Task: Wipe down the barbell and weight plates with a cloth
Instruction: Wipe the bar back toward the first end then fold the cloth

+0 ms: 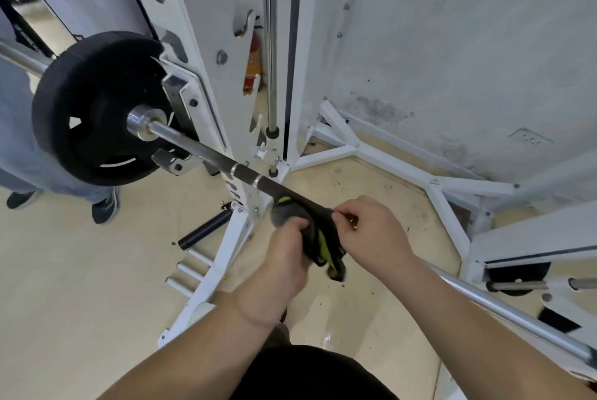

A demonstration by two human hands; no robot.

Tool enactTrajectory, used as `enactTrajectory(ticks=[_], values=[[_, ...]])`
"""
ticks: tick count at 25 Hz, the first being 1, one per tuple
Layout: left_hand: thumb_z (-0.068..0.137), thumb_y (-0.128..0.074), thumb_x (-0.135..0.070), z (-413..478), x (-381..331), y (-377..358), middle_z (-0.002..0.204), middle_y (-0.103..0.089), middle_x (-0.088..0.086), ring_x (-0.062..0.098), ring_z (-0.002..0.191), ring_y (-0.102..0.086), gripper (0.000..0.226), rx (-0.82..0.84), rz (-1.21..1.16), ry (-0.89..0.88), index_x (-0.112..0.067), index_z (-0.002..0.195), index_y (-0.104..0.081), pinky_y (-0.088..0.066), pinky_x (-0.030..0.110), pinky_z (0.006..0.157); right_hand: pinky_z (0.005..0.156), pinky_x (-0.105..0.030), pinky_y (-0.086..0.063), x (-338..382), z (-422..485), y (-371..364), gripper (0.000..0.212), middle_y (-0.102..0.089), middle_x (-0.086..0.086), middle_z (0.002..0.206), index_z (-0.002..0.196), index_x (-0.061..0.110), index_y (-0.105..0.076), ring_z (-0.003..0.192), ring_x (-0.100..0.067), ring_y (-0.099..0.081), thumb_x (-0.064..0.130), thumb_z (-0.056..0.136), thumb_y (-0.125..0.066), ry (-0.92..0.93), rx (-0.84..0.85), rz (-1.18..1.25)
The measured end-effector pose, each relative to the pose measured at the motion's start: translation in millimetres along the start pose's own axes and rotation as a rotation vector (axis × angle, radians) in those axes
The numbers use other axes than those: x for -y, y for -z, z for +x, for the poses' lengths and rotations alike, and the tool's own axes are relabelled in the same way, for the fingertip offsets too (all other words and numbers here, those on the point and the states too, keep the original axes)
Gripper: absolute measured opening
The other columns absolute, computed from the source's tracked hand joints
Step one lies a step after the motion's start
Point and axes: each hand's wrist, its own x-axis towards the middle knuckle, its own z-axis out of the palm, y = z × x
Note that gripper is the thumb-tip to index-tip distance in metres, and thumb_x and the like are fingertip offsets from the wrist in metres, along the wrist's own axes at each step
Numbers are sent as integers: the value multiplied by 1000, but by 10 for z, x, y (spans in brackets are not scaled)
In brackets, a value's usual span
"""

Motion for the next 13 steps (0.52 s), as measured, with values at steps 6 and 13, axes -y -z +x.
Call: enactTrajectory(ticks=[6, 13], values=[[94, -44, -14, 162, -203, -19, 104, -79, 10, 27, 88, -73, 32, -187, -83, -182, -12, 112, -71, -61, 40, 74, 78, -37, -54, -179, -204, 31, 17, -63, 6, 94, 105, 26, -77, 91, -15, -59, 28, 97, -62, -7, -27, 21], [103, -54, -22, 157, -206, 5, 121, -71, 14, 33, 110, -70, 26, -239, 1, -194, -11, 126, -58, -60, 50, 94, 80, -34, -53, -57, -200, -43, 22, -64, 7, 100, 112, 26, -76, 98, -15, -59, 24, 97, -59, 2, -24, 8]])
